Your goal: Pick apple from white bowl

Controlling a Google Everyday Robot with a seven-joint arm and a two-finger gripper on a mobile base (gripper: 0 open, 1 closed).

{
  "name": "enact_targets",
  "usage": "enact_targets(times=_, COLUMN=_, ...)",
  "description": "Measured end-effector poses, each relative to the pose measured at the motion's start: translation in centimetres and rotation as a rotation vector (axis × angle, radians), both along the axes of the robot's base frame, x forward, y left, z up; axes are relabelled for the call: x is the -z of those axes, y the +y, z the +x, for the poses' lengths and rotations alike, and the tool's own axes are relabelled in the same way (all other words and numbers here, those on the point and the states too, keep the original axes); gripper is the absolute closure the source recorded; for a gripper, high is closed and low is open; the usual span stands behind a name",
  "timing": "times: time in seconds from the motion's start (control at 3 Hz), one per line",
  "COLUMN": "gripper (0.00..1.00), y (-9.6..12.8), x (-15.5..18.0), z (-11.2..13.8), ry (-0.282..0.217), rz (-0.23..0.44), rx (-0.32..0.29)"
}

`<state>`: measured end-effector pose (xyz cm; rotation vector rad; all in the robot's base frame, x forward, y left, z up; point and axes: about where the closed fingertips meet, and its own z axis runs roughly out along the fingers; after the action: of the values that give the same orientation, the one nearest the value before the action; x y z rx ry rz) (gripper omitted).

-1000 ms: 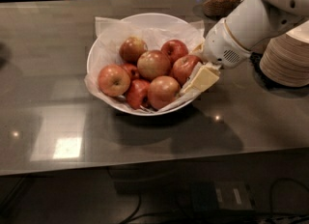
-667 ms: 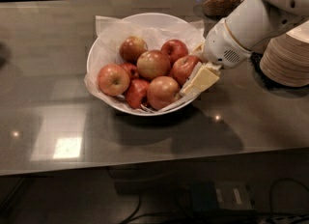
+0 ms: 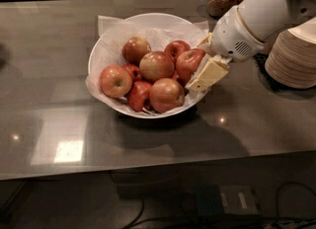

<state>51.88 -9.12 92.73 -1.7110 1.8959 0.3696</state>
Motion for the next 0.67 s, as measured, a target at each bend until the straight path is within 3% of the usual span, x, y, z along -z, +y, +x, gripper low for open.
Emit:
enact_targets(times=0.33, gripper=1.00, y=1.7, x=-3.7, z=-0.6, ry=-0.065, rz=0.032, rx=-0.058)
enact_targets(times=0.67, gripper=1.00, y=3.5, x=-6.2, z=-1.1, ry=-0.100, rz=0.080, rx=-0.138)
